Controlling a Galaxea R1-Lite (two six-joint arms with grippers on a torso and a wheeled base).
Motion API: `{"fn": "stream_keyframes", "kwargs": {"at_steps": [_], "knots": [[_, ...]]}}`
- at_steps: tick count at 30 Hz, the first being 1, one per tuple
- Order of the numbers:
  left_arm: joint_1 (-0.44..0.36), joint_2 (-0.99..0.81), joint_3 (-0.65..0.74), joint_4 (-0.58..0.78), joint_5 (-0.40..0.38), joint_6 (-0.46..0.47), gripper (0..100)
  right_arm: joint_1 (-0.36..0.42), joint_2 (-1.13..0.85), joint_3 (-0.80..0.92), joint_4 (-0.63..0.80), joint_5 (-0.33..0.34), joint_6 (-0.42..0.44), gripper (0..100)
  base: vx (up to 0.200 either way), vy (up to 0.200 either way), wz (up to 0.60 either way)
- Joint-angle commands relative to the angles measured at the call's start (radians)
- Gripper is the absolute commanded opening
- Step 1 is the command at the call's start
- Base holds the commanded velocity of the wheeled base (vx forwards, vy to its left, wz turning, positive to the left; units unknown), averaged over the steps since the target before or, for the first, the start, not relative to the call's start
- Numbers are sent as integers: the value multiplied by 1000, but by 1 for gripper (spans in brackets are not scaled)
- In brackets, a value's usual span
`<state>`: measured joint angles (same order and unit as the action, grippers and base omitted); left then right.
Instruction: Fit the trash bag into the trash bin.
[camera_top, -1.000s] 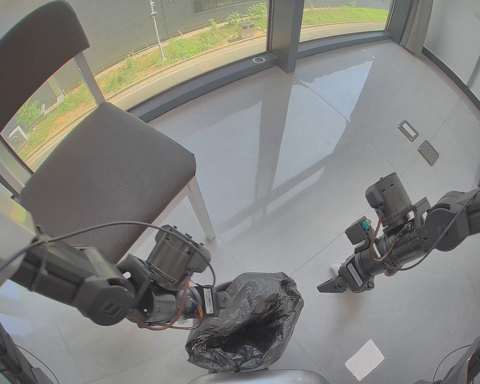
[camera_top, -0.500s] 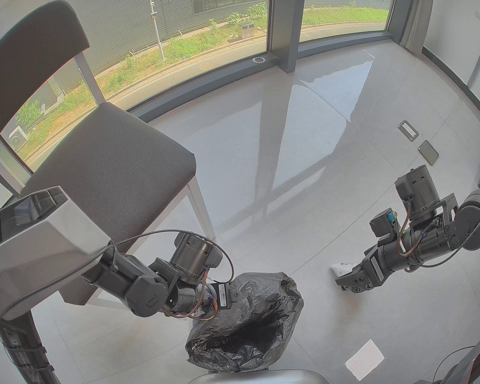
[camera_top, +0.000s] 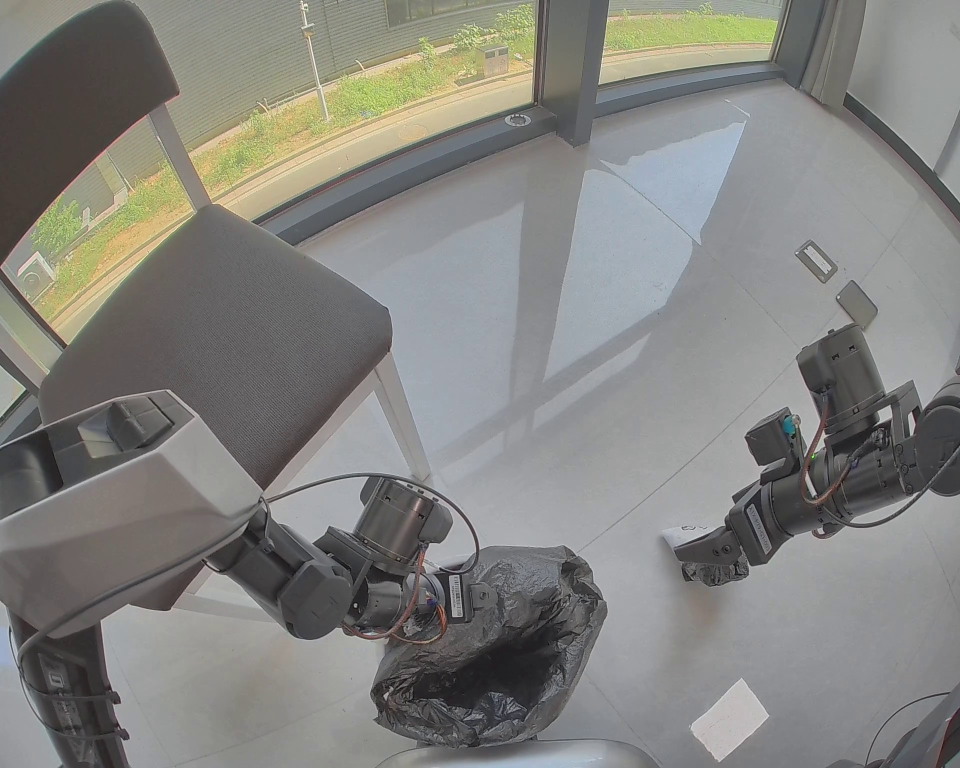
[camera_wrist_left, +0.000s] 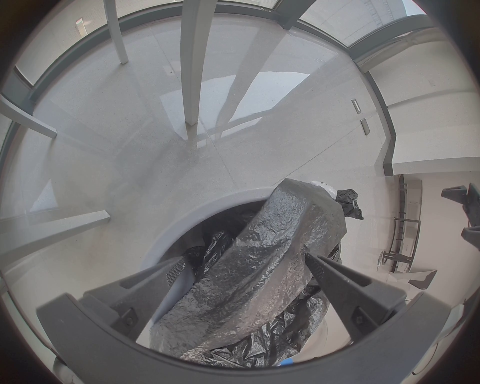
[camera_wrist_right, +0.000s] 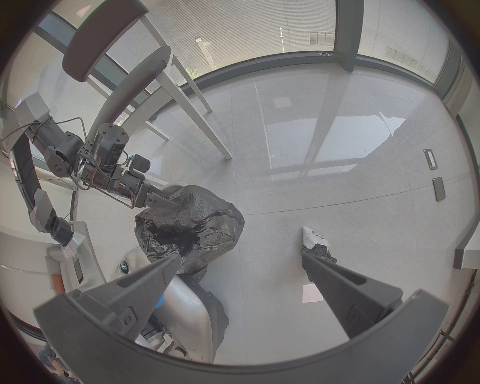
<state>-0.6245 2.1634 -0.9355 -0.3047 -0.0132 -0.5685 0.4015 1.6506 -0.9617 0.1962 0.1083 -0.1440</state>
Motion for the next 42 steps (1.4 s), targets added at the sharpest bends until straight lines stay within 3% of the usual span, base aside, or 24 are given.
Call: {"fn": "stream_keyframes", "kwargs": {"at_steps": [1, 10, 25, 26, 36, 42], "knots": [[-17, 6, 0, -1, 1, -1, 100, -7, 1, -5, 0, 1, -5, 100, 0, 0, 0], [-63, 10, 0, -1, 1, -1, 100, -9, 3, -11, 0, 1, -3, 100, 0, 0, 0], [-64, 52, -22, 1, 1, 1, 100, -13, 0, -12, -3, 4, -5, 100, 0, 0, 0], [-64, 52, -22, 1, 1, 1, 0, -13, 1, -12, -3, 4, -5, 100, 0, 0, 0], [-67, 44, -25, 9, 10, -1, 0, -16, 1, -22, -3, 4, -2, 100, 0, 0, 0], [-26, -14, -2, 10, 15, -1, 0, -20, 6, -29, -4, 4, -3, 100, 0, 0, 0]]}}
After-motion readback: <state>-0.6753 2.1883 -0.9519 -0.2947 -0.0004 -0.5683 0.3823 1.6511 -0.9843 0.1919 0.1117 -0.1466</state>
